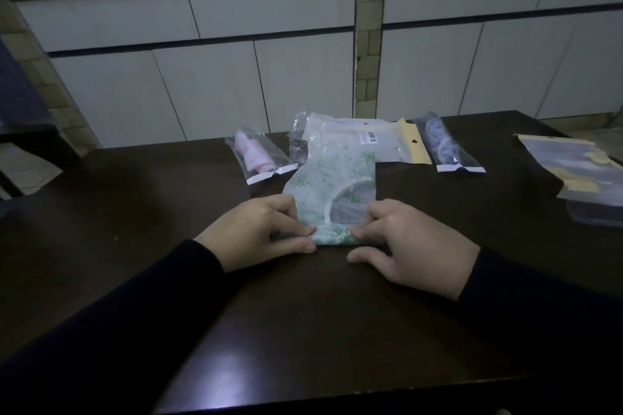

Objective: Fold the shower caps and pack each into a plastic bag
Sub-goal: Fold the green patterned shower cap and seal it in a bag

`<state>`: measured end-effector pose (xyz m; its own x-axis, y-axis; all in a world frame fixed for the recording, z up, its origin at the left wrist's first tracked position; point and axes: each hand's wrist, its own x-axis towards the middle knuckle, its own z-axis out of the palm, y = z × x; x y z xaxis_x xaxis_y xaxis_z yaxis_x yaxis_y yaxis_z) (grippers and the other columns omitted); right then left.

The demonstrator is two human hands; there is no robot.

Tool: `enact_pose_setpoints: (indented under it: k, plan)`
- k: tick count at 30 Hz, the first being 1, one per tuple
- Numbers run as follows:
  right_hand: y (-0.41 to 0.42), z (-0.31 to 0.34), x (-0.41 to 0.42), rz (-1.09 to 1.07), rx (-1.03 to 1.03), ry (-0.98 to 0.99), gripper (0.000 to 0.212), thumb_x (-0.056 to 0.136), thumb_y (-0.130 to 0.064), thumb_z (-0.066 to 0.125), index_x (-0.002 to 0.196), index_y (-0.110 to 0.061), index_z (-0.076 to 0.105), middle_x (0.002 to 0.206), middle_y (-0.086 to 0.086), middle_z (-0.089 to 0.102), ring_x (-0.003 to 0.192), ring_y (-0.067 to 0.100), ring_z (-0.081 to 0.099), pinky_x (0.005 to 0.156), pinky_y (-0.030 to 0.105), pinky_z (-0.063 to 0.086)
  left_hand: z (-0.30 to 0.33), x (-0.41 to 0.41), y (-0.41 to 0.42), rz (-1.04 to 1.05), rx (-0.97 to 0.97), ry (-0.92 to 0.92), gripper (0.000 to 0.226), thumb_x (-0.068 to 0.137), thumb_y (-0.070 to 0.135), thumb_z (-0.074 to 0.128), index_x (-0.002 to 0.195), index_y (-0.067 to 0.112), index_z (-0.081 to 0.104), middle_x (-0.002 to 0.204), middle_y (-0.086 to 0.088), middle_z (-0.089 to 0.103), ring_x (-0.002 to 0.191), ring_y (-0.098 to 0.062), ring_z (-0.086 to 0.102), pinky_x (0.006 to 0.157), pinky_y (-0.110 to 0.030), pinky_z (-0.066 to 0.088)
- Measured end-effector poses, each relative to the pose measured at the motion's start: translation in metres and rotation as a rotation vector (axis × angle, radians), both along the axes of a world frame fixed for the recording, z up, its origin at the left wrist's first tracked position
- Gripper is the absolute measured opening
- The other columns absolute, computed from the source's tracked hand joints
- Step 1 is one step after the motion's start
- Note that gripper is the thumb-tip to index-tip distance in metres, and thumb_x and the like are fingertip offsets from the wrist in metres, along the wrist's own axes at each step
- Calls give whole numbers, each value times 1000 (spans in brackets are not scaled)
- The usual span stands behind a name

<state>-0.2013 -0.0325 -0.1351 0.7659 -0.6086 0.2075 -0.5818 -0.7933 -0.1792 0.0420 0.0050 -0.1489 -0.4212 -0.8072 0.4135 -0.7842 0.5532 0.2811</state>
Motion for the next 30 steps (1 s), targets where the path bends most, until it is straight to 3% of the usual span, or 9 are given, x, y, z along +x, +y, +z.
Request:
enact_pose_setpoints:
  k: [5, 9, 13, 18, 20, 23, 26, 30]
  plan:
    - [-3, -4, 2, -13, -36, -25, 32, 95, -40, 50, 113, -22, 68, 95, -2, 51, 92, 13, 50, 80, 25, 42, -2, -1, 2, 25, -64, -97, 40, 92, 51, 51, 86, 21, 76, 79, 11, 53, 65, -4, 55, 55, -30, 49]
    - [-10, -7, 3, -29, -22, -73, 35, 88, -49, 58, 99, -19, 72, 83, -6, 48, 88, 11, 48, 76, 21, 37, -3, 0, 4, 29, -102, -79, 39, 93, 48, 50, 98, 21, 77, 81, 10, 59, 72, -3, 59, 63, -29, 52]
    - [-12, -10, 0, -15, -47, -140, 33, 86, -48, 62, 92, -17, 72, 80, -4, 51, 80, 9, 46, 72, 21, 40, -4, 1, 6, 29, -161, -69, 32, 93, 43, 55, 97, 20, 77, 79, 8, 64, 73, -5, 62, 64, -25, 52]
    - [-8, -14, -1, -11, -42, -164, 33, 89, -44, 60, 105, -18, 71, 92, -3, 55, 85, 4, 43, 77, 11, 31, -5, 6, 4, 20, -187, -138, 34, 92, 45, 53, 100, 22, 77, 81, 8, 65, 75, -7, 63, 65, -25, 53]
    - [-9, -14, -2, -22, -33, -156, 31, 91, -42, 56, 106, -18, 70, 98, -4, 57, 91, 6, 49, 80, 11, 33, -6, 4, 4, 44, -148, -95, 36, 92, 45, 52, 99, 20, 76, 84, 9, 66, 76, -1, 62, 68, -21, 52]
    - [-11, -13, -3, -63, -46, -146, 32, 96, -42, 46, 104, -20, 68, 97, -4, 61, 94, 11, 53, 86, 22, 39, -6, -1, 6, 201, -45, 142, 20, 90, 36, 62, 95, 22, 76, 82, 18, 68, 69, 12, 56, 68, -5, 41]
    - [-12, -12, -1, -175, -122, -104, 33, 98, -46, 36, 99, -28, 64, 91, -12, 59, 91, 12, 50, 86, 33, 35, -6, -4, 6, 375, 36, 213, 7, 88, 34, 65, 93, 37, 65, 70, 21, 66, 63, 4, 58, 65, -17, 46]
    - [-17, -12, 6, -285, -69, -119, 35, 98, -49, 34, 90, -29, 62, 83, -12, 59, 84, 9, 50, 86, 34, 33, -8, -13, 3, 464, -69, -12, 14, 90, 40, 56, 96, 36, 44, 64, 13, 58, 62, -10, 57, 58, -28, 44]
